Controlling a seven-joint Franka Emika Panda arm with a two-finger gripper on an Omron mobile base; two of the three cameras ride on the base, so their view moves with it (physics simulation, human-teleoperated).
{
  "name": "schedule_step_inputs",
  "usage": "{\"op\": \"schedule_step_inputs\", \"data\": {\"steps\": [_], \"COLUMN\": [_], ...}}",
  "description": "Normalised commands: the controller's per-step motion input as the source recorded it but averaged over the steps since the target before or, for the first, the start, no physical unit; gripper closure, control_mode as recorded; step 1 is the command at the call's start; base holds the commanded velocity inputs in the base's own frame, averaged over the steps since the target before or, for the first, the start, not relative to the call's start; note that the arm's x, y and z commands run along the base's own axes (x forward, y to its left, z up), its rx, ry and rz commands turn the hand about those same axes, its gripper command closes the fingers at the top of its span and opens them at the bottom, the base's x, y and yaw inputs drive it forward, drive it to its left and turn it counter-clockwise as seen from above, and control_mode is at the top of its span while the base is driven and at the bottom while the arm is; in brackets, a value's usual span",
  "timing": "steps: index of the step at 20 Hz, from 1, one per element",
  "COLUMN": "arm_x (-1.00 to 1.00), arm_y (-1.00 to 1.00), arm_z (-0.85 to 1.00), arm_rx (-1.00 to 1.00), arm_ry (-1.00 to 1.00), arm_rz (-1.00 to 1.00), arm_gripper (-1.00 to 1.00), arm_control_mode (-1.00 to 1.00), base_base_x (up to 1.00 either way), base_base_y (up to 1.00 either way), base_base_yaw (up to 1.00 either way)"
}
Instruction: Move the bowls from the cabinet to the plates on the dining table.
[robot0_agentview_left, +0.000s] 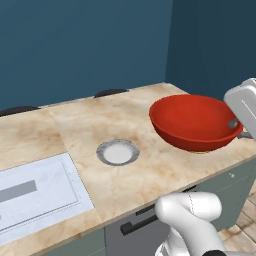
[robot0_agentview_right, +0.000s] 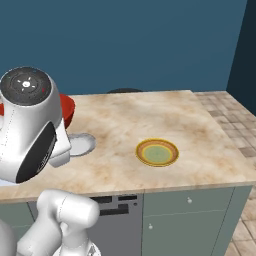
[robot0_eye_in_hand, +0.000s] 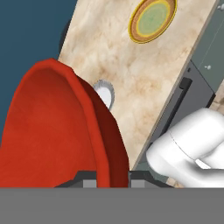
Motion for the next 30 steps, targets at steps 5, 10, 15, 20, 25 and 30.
{"op": "schedule_step_inputs", "data": {"steps": [5,10,15,20,25,30], "arm_x": [0.00,0.00,0.00,0.02,0.34,0.34], "arm_y": [0.00,0.00,0.00,0.07,0.50,0.20], "arm_z": [0.00,0.00,0.00,-0.06,-0.51,-0.43], "arm_rx": [0.00,0.00,0.00,0.00,0.00,0.00], "arm_ry": [0.00,0.00,0.00,0.01,0.15,0.12], "arm_rz": [0.00,0.00,0.00,0.00,-0.10,-0.09], "arm_gripper": [1.00,1.00,1.00,1.00,1.00,1.00], "arm_control_mode": [1.00,1.00,1.00,-1.00,-1.00,-1.00], "base_base_x": [0.00,0.00,0.00,0.00,0.00,0.00], "base_base_y": [0.00,0.00,0.00,0.00,0.00,0.00], "base_base_yaw": [0.00,0.00,0.00,0.00,0.00,0.00]}}
